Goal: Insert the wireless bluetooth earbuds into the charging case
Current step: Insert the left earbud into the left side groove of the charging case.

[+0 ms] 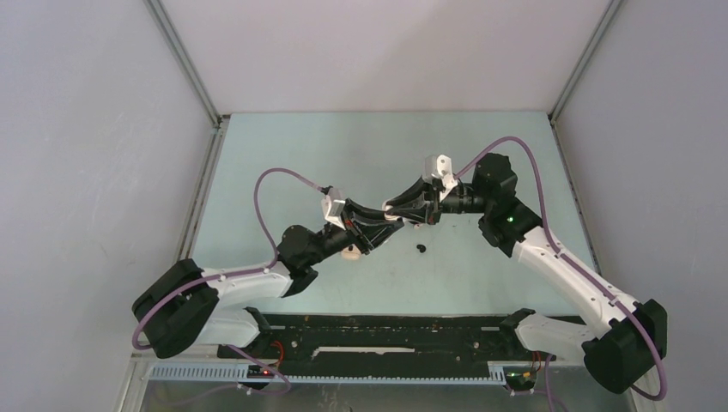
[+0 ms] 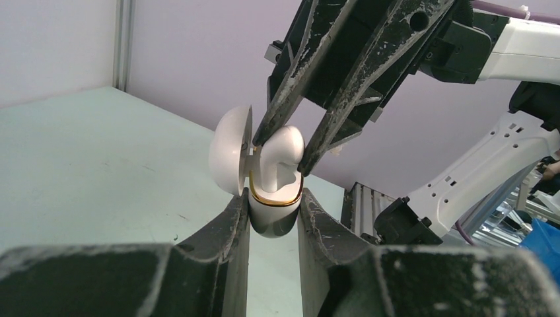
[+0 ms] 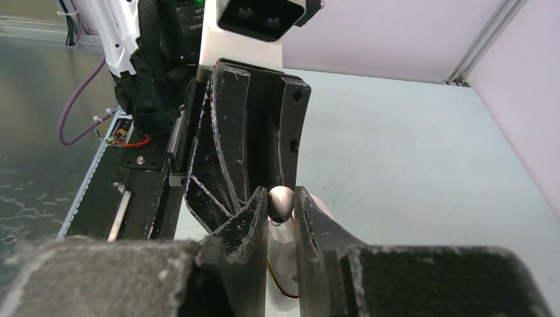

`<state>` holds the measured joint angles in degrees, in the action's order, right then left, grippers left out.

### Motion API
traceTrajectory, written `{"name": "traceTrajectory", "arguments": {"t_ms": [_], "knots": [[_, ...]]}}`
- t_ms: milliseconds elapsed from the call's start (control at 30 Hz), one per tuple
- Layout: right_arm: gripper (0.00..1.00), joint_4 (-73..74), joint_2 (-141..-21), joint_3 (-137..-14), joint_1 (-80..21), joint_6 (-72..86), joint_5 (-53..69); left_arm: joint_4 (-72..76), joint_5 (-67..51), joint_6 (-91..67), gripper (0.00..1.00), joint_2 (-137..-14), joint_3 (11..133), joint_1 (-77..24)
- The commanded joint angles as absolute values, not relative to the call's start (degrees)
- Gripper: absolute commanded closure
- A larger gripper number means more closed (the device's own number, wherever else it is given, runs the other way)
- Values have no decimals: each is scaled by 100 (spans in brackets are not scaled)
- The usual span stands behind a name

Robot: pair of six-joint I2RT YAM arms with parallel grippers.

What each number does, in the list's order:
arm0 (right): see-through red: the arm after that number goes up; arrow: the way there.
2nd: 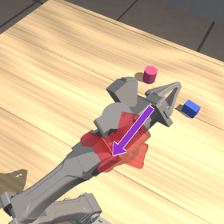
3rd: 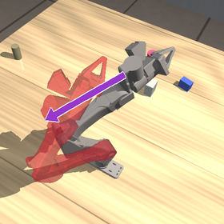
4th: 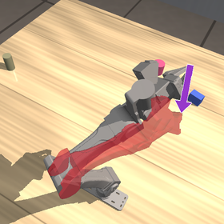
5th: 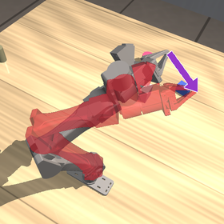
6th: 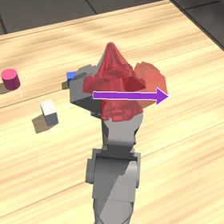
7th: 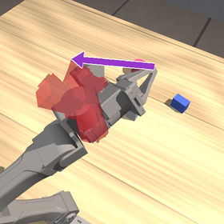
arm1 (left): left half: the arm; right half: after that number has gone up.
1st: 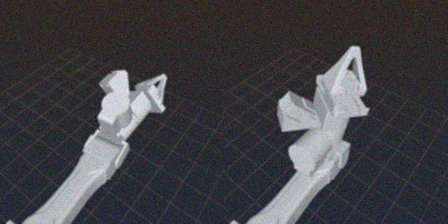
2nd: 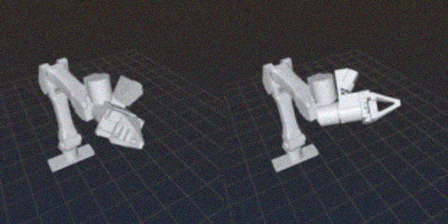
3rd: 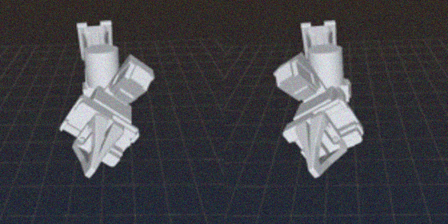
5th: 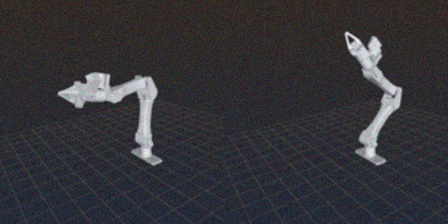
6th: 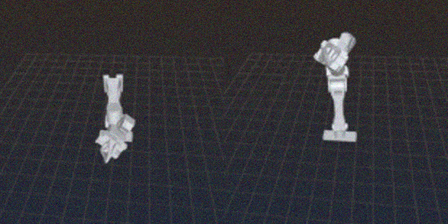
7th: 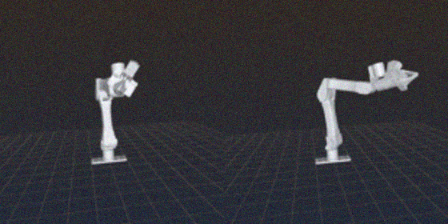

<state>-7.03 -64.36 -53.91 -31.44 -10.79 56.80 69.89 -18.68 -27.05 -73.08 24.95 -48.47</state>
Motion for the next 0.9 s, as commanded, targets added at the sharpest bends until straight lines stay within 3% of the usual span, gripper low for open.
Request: {"name": "traceTrajectory", "arguments": {"t_ms": [0,467,767,867], "knots": [[100,-638,-6489,-5357,-3211,-1184,5692,7392,-1927,-2719,100,-7284,2676,-4878],[100,-160,-6496,-5360,-3201,-1712,5426,7536,-1887,-2643,100,-7236,2580,-4874],[70,-354,-6374,-5372,-3116,-1552,5452,7531,-1924,-2588,100,-7272,2515,-4873],[64,-74,-6346,-5596,-3032,-1619,5651,7526,-1923,-2599,100,-7299,2490,-4877]]}}
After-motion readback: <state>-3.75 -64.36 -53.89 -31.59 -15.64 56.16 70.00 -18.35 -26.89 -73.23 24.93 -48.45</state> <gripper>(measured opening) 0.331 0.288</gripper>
